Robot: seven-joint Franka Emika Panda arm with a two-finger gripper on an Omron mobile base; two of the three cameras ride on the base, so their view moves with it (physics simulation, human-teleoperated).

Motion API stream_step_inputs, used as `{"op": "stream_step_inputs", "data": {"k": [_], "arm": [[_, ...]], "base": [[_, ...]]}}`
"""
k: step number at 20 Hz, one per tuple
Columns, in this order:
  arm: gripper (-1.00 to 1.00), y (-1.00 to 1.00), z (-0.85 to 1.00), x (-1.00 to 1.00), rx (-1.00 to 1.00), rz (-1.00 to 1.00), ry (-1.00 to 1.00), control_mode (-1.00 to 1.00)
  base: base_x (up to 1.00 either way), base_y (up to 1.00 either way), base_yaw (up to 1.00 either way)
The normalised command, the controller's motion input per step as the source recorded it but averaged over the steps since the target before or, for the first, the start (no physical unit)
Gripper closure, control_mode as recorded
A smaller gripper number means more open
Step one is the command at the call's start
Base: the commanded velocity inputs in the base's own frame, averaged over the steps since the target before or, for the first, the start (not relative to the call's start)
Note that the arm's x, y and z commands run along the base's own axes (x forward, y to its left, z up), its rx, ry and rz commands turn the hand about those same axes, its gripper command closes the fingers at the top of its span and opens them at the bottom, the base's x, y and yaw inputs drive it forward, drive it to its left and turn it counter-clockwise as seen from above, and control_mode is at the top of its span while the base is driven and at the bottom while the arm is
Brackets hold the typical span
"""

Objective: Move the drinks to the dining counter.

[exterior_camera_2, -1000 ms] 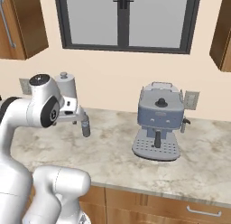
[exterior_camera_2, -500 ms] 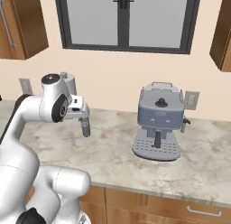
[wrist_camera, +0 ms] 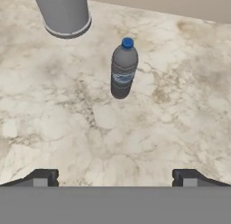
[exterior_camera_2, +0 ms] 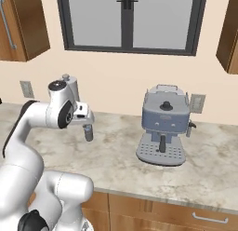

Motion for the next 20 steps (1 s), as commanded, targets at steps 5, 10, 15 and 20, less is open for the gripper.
{"op": "stream_step_inputs", "data": {"k": [5, 10, 15, 20], "arm": [[-1.00, 0.00, -0.17, 0.12, 0.00, 0.00, 0.00, -1.00], [-1.00, 0.00, -0.09, 0.21, 0.00, 0.00, 0.00, -1.00], [-1.00, 0.00, -0.05, 0.22, 0.00, 0.00, 0.00, -1.00], [-1.00, 0.03, -0.01, 0.20, 0.03, 0.00, 0.00, -1.00]], "base": [[0.00, 0.00, 0.00], [0.00, 0.00, 0.00], [0.00, 0.00, 0.00], [0.00, 0.00, 0.00]]}}
